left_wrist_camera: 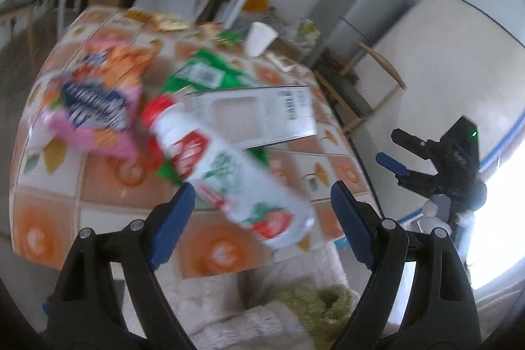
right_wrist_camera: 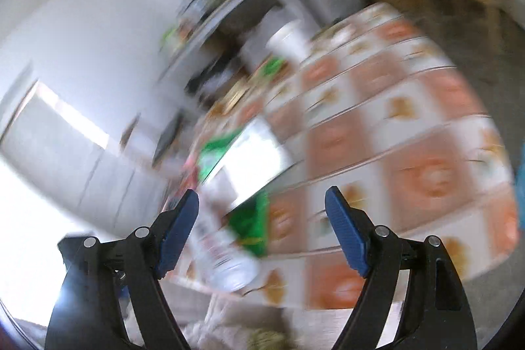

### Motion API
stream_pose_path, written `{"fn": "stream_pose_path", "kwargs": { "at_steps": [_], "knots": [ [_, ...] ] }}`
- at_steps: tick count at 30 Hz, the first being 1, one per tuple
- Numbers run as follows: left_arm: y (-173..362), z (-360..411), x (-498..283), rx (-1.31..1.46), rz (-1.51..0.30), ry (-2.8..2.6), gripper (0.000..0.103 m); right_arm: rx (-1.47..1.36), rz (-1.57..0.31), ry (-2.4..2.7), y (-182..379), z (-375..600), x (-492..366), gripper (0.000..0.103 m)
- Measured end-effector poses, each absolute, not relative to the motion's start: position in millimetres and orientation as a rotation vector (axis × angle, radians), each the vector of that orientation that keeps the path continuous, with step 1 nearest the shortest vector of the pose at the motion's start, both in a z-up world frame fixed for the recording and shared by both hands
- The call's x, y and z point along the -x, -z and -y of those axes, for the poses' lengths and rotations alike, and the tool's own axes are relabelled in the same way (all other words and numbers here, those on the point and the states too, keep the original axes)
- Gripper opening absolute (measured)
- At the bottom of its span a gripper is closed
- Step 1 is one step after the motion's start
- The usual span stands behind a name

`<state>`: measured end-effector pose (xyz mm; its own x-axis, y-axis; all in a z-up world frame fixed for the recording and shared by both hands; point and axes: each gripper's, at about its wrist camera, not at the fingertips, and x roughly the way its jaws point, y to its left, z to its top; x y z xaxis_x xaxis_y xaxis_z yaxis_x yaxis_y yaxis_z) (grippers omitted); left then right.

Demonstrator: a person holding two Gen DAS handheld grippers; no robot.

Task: Collect trash
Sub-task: 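Swing both tools back over the table toward the milk bottle and CABLE box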

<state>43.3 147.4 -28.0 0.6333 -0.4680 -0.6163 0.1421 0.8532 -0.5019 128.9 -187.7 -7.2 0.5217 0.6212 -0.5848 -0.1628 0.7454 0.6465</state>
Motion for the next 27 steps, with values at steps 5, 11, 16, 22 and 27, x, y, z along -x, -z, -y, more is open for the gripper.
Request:
{"fn": "stream_pose_path", "kwargs": {
  "at_steps": [5, 11, 16, 22, 27],
  "knots": [
    [41, -173, -44, 0.550, -0.823, 0.389, 0.081, -0.351, -0.986, -0.647, -4, 110, -143, 0.077],
    [60, -173, -56, 0.630, -0.870, 0.428, 0.081, -0.117, -1.007, -0.756, -24, 57, -159, 0.077],
    [73, -186, -52, 0.561, -0.895, 0.361, 0.081, 0.071, -1.096, -0.855, -15, 13, -168, 0.077],
    [78, -203, -40, 0.493, -0.889, 0.291, 0.081, 0.226, -1.240, -0.895, 27, -31, -177, 0.070],
    [75, -211, -35, 0.466, -0.881, 0.276, 0.081, 0.304, -1.255, -0.878, 41, -45, -176, 0.064]
  ]
}}
